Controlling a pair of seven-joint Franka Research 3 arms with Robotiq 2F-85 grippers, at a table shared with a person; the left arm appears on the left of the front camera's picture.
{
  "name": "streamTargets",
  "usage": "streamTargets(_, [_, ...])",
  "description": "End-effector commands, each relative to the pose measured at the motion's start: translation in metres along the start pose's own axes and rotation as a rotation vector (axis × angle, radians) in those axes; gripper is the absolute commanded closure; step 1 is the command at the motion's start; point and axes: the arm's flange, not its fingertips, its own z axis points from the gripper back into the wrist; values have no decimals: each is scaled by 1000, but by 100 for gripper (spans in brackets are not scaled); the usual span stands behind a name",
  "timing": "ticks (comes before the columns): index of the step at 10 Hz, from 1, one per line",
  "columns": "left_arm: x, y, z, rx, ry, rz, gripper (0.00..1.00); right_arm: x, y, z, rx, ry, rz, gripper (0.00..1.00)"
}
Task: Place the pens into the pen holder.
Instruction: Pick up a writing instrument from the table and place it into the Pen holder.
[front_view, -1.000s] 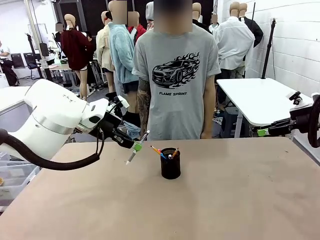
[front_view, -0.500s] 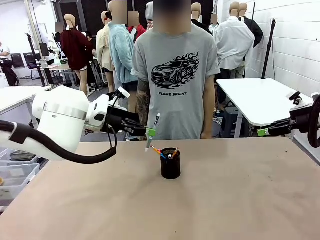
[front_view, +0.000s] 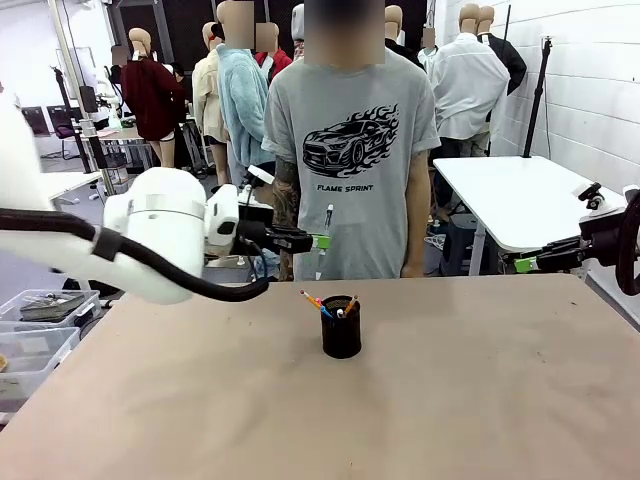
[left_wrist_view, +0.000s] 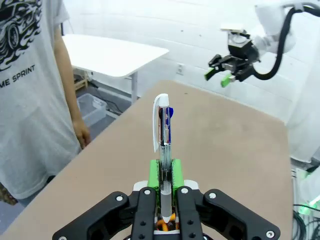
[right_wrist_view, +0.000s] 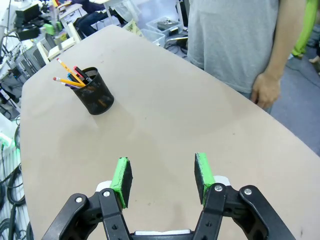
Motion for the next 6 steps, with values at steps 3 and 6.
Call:
streamTargets(3, [0,0,0,0,0,0,100,1,1,-2,-5,14,-6,36])
streamTargets(6, [-14,11,-25,29,30,-14,100,1,1,-2,-5,14,-6,36])
